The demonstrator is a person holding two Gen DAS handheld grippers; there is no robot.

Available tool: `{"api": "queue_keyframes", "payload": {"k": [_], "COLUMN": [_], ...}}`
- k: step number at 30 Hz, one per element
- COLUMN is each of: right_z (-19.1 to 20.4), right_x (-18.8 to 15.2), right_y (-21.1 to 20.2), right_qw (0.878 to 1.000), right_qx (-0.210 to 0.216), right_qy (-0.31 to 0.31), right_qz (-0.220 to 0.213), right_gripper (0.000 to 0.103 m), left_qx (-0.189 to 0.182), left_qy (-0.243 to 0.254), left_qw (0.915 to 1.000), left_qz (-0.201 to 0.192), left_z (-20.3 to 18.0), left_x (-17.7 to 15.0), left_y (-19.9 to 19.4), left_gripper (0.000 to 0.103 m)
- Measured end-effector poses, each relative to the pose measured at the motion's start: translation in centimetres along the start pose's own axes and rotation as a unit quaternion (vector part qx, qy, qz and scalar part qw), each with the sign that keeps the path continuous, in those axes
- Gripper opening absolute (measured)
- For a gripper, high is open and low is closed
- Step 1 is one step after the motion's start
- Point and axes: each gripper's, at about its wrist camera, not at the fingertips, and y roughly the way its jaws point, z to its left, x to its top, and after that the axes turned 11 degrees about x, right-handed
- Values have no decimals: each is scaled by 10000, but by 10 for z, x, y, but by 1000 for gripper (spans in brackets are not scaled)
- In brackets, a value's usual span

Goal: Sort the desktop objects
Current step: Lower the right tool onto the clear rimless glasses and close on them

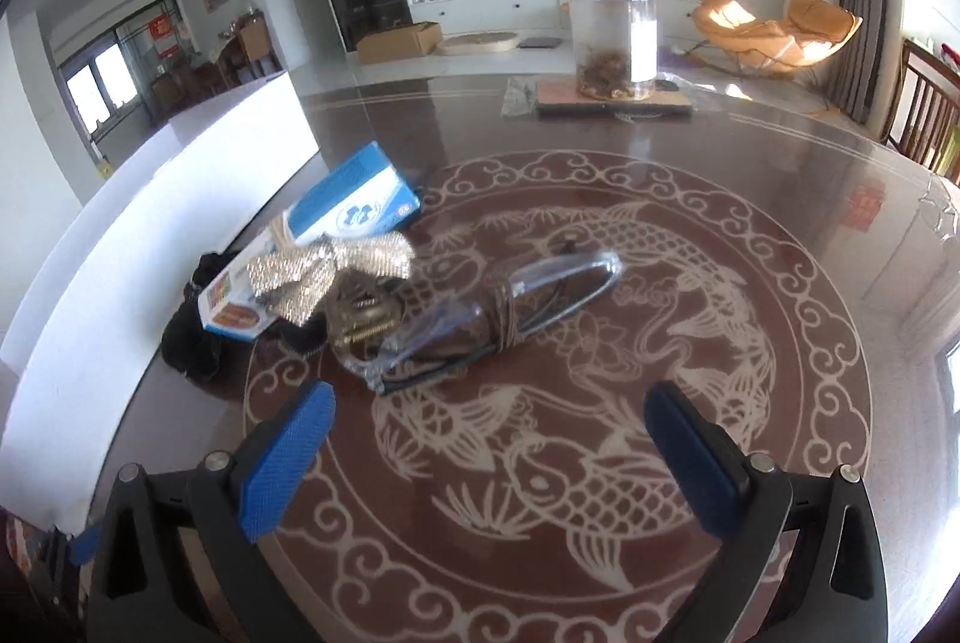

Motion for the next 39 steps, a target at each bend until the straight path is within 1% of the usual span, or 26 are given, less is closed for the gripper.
{"api": "queue_keyframes", "payload": {"k": [1,3,4,6,7,8,9,10,11,13,15,16,17,18,19,20,21,23,25,28,30,32,35,39], "right_z": [-8,-26,-35,-44,-42,-35,-28,-18,-6,16,39,48,54,61,67,70,72,72,70,51,42,41,51,56], "right_x": [16,40,47,53,53,55,55,55,53,44,30,23,15,6,-3,-11,-18,-25,-23,-14,-5,1,4,5], "right_y": [8,32,46,71,78,81,85,90,94,99,99,96,93,90,85,78,72,62,60,63,70,73,83,87], "right_qw": [9996,9958,9928,9863,9855,9875,9899,9918,9932,9938,9878,9844,9811,9766,9723,9700,9679,9672,9686,9764,9810,9831,9808,9822], "right_qx": [-106,-393,-509,-714,-805,-794,-616,-570,-503,-143,174,333,362,270,265,449,487,542,356,77,73,119,-44,-63], "right_qy": [272,817,1057,1338,1333,1197,1071,850,553,-122,-806,-1024,-1208,-1452,-1699,-1777,-1863,-1875,-1831,-1505,-1210,-1086,-1228,-1223], "right_qz": [-46,104,261,645,674,647,690,766,890,1100,1325,1394,1468,1563,1584,1600,1613,1624,1642,1550,1513,1468,1516,1428], "right_gripper": [103,103,103,103,103,103,103,103,103,103,103,103,103,103,103,103,103,103,103,103,103,103,103,99], "left_qx": [-11,-19,-15,-43,-71,-94,-103,-122,-130,-136,-154,-168,-176,-180,-182,-183,-179,-158,-129,-101,-39,16,8,-82], "left_qy": [-29,-63,-85,-130,-144,-150,-147,-143,-139,-144,-164,-174,-186,-193,-197,-193,-187,-171,-158,-130,-51,59,75,14], "left_qw": [10000,10000,10000,9999,9998,9998,9998,9997,9997,9997,9996,9995,9995,9995,9995,9995,9995,9996,9996,9997,9998,9997,9997,9996], "left_qz": [-11,-28,-39,-86,-108,-111,-125,-143,-160,-175,-188,-185,-176,-168,-166,-164,-165,-167,-176,-159,-199,-225,-231,-255], "left_z": [1,1,2,4,4,4,4,4,4,4,4,4,4,4,4,4,4,3,2,2,-1,-4,-4,0], "left_x": [0,0,-1,-2,-3,-4,-4,-5,-5,-5,-6,-5,-5,-5,-5,-5,-5,-5,-6,-8,-10,-12,-12,-13], "left_y": [0,0,-1,-2,-4,-4,-4,-5,-5,-5,-6,-6,-6,-6,-6,-6,-6,-6,-6,-6,-7,-7,-7,-9], "left_gripper": [103,103,103,103,103,103,103,103,103,103,103,103,103,103,103,103,103,103,103,103,103,103,103,103]}}
